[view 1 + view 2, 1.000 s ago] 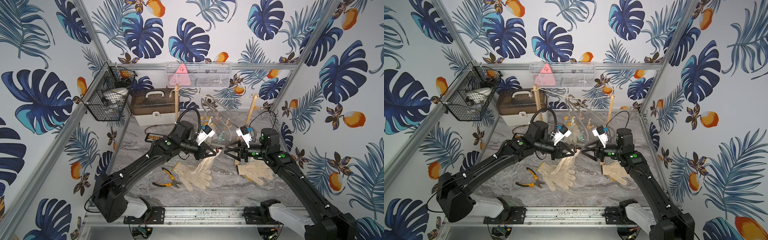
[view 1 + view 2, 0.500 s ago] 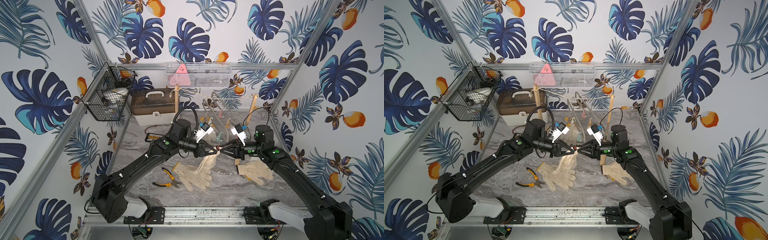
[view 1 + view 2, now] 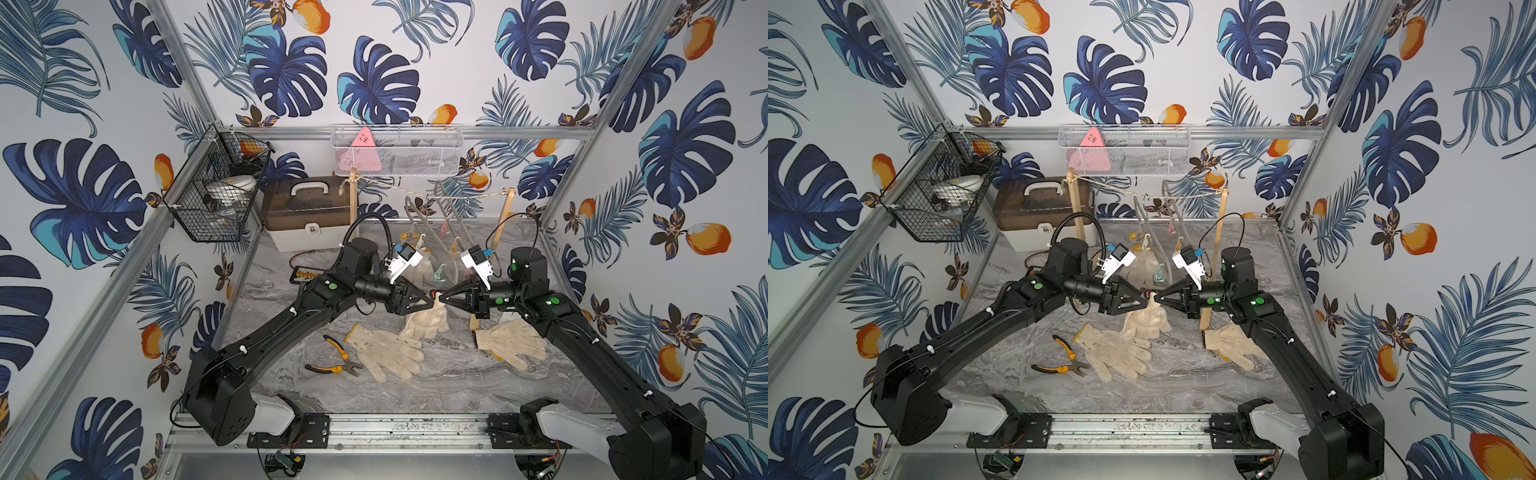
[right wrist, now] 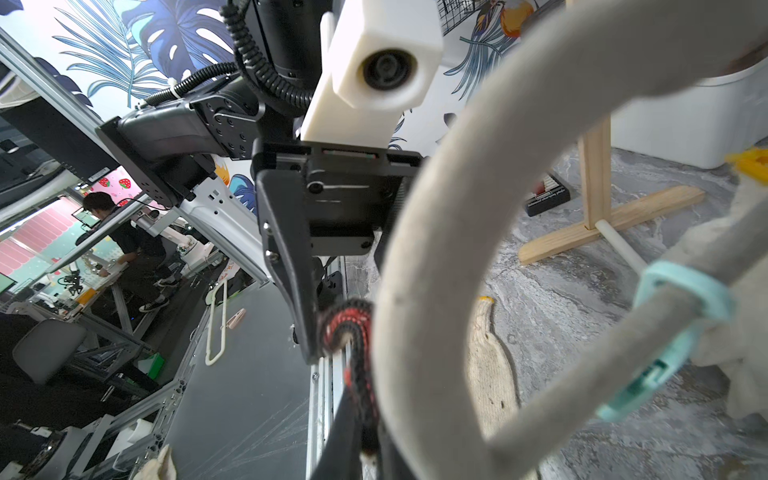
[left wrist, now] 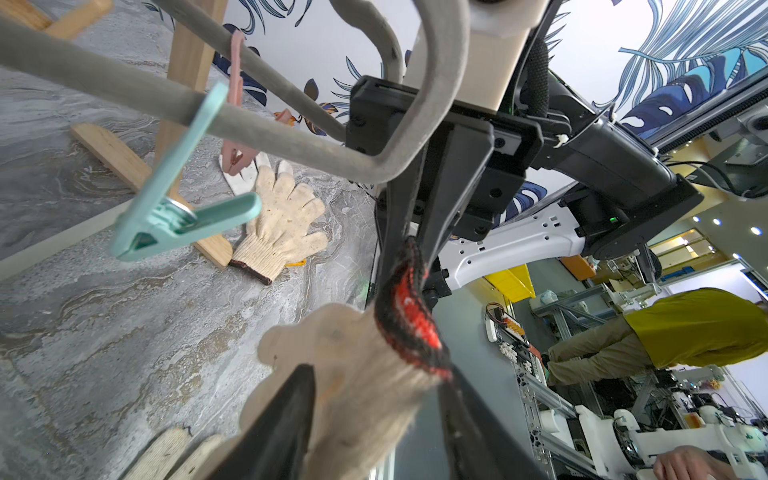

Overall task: Clip the gloves onto a hanger to dry
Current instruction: Pick up the glove from the center of the board, then open the clamp at the hanger.

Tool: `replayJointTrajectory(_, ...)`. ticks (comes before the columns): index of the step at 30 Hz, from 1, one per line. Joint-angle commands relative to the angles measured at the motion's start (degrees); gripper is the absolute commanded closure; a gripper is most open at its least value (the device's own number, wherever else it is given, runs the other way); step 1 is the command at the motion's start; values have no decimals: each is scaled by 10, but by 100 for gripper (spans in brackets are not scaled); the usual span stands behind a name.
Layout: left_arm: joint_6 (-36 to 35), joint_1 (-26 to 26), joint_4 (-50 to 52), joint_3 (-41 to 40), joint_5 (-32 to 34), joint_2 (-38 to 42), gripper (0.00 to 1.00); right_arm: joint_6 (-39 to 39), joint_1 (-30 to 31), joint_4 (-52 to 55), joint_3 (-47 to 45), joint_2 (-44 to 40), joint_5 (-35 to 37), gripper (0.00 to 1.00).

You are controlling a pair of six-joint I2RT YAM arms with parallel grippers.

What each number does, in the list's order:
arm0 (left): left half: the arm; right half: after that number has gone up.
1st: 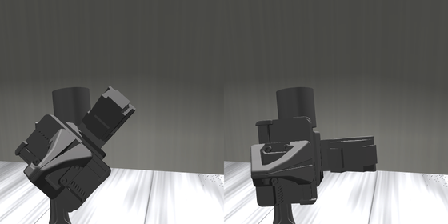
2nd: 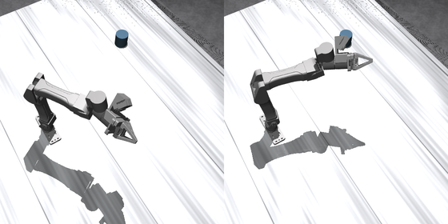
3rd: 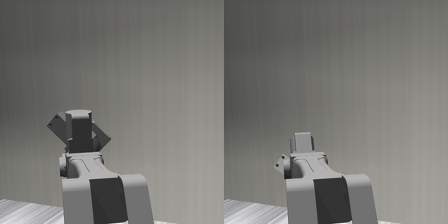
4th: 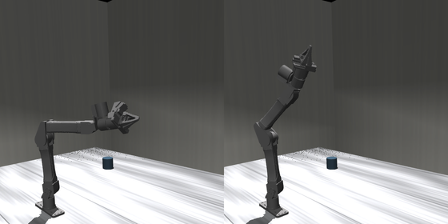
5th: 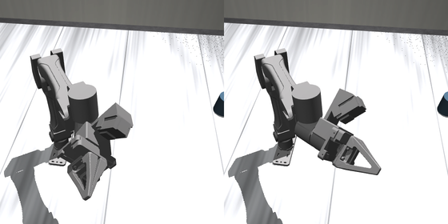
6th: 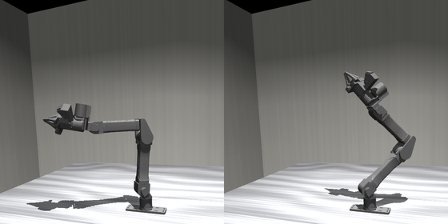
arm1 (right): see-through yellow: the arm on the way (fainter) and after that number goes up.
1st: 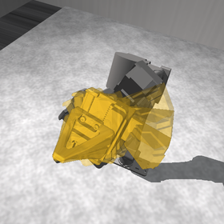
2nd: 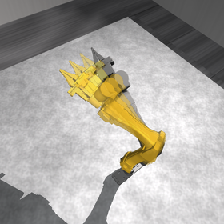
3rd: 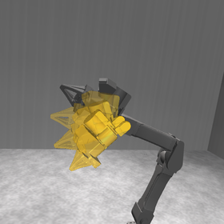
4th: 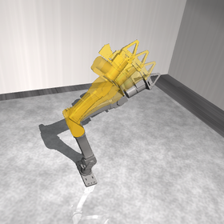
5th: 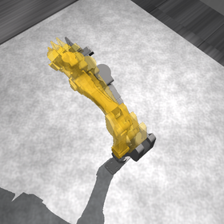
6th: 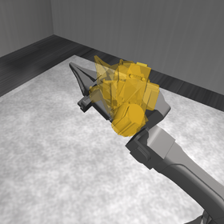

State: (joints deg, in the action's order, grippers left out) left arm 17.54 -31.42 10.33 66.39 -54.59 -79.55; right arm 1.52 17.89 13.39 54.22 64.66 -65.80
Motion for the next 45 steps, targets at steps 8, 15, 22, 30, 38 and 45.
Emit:
replayJointTrajectory(8, -214, 10, 154, 74, 210, -8, 22, 119, 0, 186, 15, -30, 206, 100)
replayJointTrajectory(15, -260, 0, 40, 62, 239, -28, 19, 128, 0, 197, 6, -40, 266, 100)
replayJointTrajectory(22, -323, -60, 11, 84, 285, -65, 18, 129, 0, 199, 10, -40, 320, 100)
replayJointTrajectory(30, -407, -129, -55, 88, 430, -102, 18, 135, -1, 200, 26, -28, 333, 100)
replayJointTrajectory(38, -422, -162, -131, 86, 546, -123, 23, 132, -1, 192, 24, -36, 331, 100)
replayJointTrajectory(45, -380, -161, -156, 88, 517, -126, 32, 146, -3, 201, 28, -33, 334, 100)
